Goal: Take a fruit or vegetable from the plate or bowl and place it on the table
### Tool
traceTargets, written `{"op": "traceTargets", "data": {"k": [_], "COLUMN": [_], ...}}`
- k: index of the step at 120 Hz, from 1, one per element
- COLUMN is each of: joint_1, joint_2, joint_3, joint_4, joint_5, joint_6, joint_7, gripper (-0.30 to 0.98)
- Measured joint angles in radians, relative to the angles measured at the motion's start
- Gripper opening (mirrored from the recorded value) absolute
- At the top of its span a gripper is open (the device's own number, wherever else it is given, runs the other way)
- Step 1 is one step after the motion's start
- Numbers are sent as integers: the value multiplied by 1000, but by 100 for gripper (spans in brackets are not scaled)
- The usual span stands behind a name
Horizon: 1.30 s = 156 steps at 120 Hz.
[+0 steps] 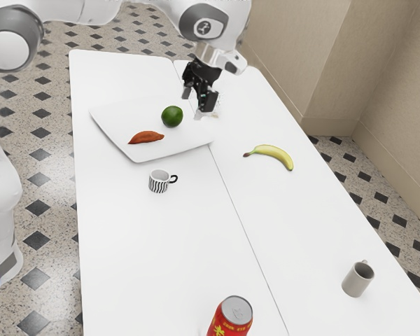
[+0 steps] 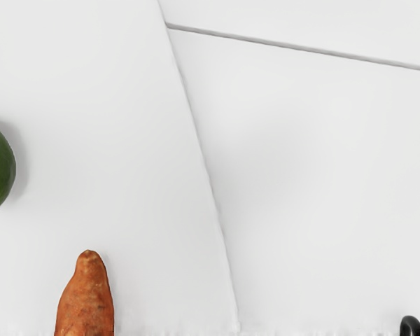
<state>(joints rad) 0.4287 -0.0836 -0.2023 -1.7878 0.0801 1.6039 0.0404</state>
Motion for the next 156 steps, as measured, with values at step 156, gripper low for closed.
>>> {"op": "traceTargets", "data": {"k": [156], "joint_1": [271], "joint_2": [192], "joint_3": [30], "joint_4": [-70], "joint_5": [-34], "joint_6": [289], "joint_7": [185], "gripper": [69]}}
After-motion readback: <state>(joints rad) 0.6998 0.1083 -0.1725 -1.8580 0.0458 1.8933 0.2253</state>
